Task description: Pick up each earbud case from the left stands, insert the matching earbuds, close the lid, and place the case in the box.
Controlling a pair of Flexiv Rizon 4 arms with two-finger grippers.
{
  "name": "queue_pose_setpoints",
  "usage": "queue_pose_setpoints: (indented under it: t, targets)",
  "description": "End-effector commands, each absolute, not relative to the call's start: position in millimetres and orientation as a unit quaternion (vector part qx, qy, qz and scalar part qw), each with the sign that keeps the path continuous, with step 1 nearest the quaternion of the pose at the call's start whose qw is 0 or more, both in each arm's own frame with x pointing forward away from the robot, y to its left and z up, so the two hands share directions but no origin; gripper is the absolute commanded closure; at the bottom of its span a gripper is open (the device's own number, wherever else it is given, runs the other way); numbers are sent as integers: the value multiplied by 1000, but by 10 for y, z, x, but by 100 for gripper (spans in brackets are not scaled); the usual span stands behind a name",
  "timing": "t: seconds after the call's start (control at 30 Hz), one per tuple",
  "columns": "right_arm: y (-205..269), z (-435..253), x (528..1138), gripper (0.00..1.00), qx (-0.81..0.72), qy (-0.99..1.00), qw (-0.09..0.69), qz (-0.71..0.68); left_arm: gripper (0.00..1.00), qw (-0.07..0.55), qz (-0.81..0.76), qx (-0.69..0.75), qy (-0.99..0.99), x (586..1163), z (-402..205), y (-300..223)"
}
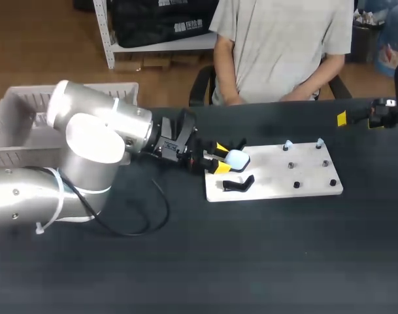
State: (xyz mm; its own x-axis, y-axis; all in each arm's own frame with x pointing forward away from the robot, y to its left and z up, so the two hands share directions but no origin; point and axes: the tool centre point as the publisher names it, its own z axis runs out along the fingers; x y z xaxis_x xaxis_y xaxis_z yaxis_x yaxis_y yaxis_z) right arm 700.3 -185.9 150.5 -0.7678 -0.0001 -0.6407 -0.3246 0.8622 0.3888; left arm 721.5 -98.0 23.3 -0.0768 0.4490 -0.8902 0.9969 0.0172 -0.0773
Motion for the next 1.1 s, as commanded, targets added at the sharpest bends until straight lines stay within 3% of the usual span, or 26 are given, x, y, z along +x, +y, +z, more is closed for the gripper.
queue_pose_setpoints:
  t: [0.03,0.5,1.1]
  targets:
    - [-1863,1501,7006,0,-90,907,329,247,51,350,-394,584,617,7251,199,-1022]
    - [-1863,1501,7006,0,-90,907,329,247,54,349,-398,585,614,7235,168,-1095]
    - [-1863,1501,7006,0,-90,907,329,247,69,355,-397,581,616,7224,141,-1118]
